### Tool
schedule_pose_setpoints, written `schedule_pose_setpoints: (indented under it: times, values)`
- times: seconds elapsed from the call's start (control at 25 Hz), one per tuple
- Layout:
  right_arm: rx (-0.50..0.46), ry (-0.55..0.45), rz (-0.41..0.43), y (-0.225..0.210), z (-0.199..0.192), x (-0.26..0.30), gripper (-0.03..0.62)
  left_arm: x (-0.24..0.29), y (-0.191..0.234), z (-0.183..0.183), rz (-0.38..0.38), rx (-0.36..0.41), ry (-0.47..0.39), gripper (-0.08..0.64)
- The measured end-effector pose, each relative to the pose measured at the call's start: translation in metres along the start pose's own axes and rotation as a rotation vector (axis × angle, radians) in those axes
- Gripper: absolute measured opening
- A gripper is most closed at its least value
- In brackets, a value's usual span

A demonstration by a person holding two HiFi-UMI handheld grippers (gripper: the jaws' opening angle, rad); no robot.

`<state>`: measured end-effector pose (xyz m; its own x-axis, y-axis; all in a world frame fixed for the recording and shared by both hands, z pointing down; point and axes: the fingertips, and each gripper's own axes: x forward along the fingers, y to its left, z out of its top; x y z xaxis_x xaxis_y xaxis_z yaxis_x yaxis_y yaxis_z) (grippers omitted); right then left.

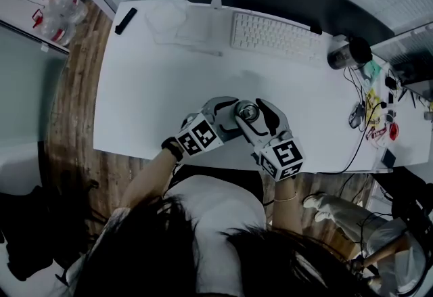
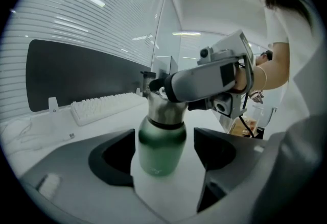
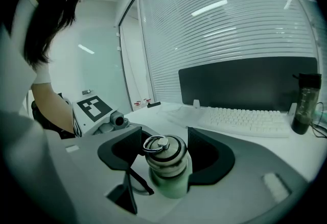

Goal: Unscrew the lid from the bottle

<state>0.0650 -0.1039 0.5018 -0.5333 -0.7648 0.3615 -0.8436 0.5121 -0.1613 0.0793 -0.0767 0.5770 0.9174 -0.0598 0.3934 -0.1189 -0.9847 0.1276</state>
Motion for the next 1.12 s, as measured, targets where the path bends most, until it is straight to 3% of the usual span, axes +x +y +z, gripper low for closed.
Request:
schedule_pose_setpoints:
  times: [0.32,0.8,1.12]
  values:
    - [0.002,-0.008,-0.001,0.0,0.0,0.001,0.255,0.003,0.006,-0.001,0.025,0.004,-0.004,0.362]
    - [-0.044,0.016,0.108,-0.002,-0.004,-0.005,0.255,0.003,0.006,-0.001,0.008,0.004,-0.013,0.359]
    - [-0.005,0.045,0.016,-0.001,-0.002,0.006,0.256,0.003,0.008,0.0,0.024,-0.009,-0.014,0.359]
